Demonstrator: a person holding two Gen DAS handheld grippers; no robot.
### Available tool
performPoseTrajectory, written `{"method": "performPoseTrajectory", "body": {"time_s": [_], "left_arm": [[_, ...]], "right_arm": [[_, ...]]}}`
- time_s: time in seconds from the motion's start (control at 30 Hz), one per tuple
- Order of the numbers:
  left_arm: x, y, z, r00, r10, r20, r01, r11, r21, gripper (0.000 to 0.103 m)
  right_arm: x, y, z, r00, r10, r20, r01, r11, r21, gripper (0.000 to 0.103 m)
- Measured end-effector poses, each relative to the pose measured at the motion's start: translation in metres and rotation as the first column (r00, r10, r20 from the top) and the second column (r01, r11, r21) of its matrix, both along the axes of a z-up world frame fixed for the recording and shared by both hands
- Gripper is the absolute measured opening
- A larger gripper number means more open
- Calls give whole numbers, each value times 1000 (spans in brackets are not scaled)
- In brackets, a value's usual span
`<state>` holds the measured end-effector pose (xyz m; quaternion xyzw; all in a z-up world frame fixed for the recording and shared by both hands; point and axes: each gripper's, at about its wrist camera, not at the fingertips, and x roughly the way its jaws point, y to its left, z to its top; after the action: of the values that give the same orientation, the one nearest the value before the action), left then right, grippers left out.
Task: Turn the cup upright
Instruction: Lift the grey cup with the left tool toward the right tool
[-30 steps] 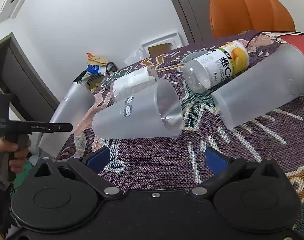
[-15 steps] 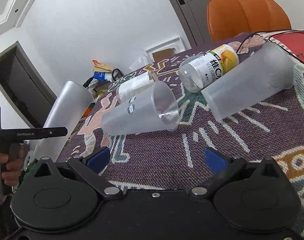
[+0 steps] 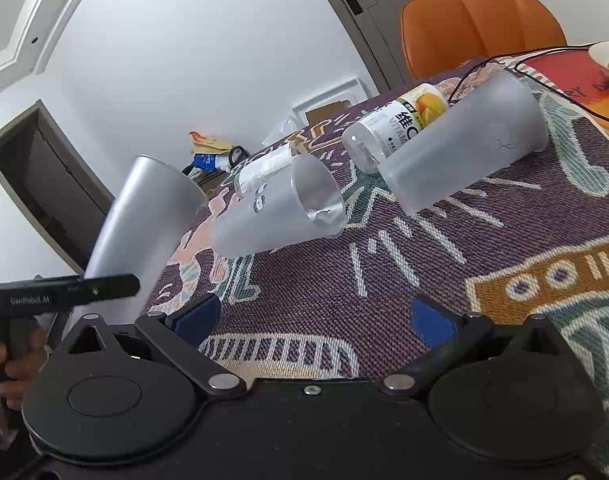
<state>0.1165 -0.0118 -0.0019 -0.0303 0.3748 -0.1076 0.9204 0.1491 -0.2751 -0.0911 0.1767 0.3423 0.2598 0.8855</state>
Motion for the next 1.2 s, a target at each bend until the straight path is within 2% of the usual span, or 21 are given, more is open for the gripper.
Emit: {"method": "performPoseTrajectory", "body": {"time_s": [0.3, 0.57, 0.73, 0.9, 1.0, 1.13, 1.2], "left_arm": [[-14, -42, -16, 997, -71, -32, 70, 996, -49, 63], [-19, -70, -34, 992, -96, -81, 89, 993, -79, 63], [-19, -79, -44, 989, -97, -111, 88, 992, -85, 63], [-10, -77, -62, 984, -57, -168, 46, 996, -70, 64], [-9, -75, -63, 984, -67, -165, 57, 996, -61, 66], [-12, -62, -47, 992, -36, -119, 29, 997, -66, 80], [-13, -55, -39, 995, -17, -98, 10, 997, -72, 81]], "right_arm": [[-19, -18, 0, 1000, -15, -2, 15, 1000, -2, 103], [-30, -33, -5, 999, -29, -26, 28, 999, -20, 103], [-31, -37, -8, 999, -35, -38, 35, 999, -15, 103], [-30, -34, -12, 998, -25, -51, 24, 1000, -10, 103], [-26, -29, -16, 997, -13, -73, 13, 1000, 2, 103], [-18, -20, -20, 995, 7, -97, -5, 1000, 21, 103], [-14, -16, -20, 994, 14, -105, -10, 999, 37, 103]]}}
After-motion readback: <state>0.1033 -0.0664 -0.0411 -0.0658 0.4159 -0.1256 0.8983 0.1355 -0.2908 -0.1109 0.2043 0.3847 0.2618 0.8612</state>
